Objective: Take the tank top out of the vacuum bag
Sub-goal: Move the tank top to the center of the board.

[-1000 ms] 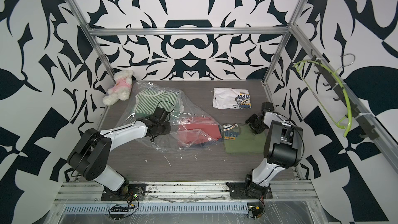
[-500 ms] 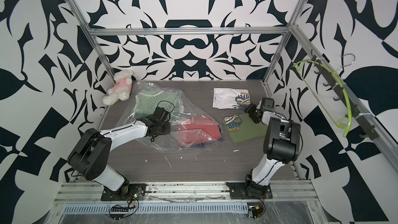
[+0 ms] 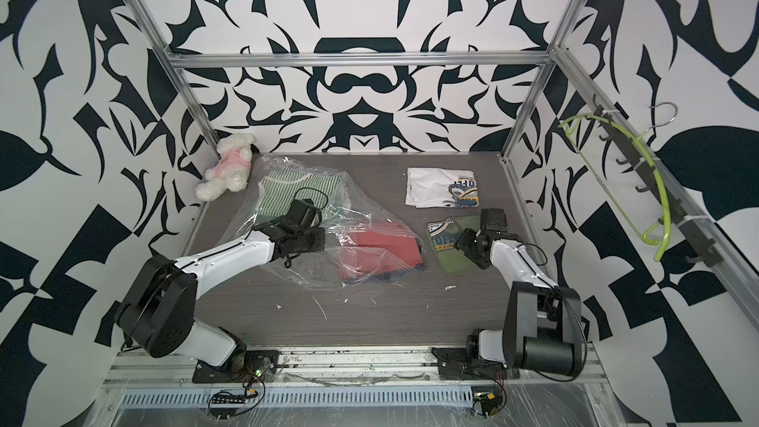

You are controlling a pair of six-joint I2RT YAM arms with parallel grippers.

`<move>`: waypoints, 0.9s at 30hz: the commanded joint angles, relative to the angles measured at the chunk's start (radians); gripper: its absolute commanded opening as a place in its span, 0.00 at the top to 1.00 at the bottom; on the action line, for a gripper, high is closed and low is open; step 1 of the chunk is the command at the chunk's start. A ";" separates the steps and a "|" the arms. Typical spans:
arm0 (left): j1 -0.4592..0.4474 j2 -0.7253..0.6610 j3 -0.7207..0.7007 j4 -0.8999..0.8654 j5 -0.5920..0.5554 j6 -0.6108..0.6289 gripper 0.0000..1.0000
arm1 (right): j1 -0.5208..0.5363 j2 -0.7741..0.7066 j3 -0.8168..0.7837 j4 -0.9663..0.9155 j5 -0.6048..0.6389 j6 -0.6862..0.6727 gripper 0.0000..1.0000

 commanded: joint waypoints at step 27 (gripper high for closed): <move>-0.058 0.070 0.203 -0.049 0.170 0.027 1.00 | 0.266 -0.113 0.119 -0.079 -0.269 0.025 0.43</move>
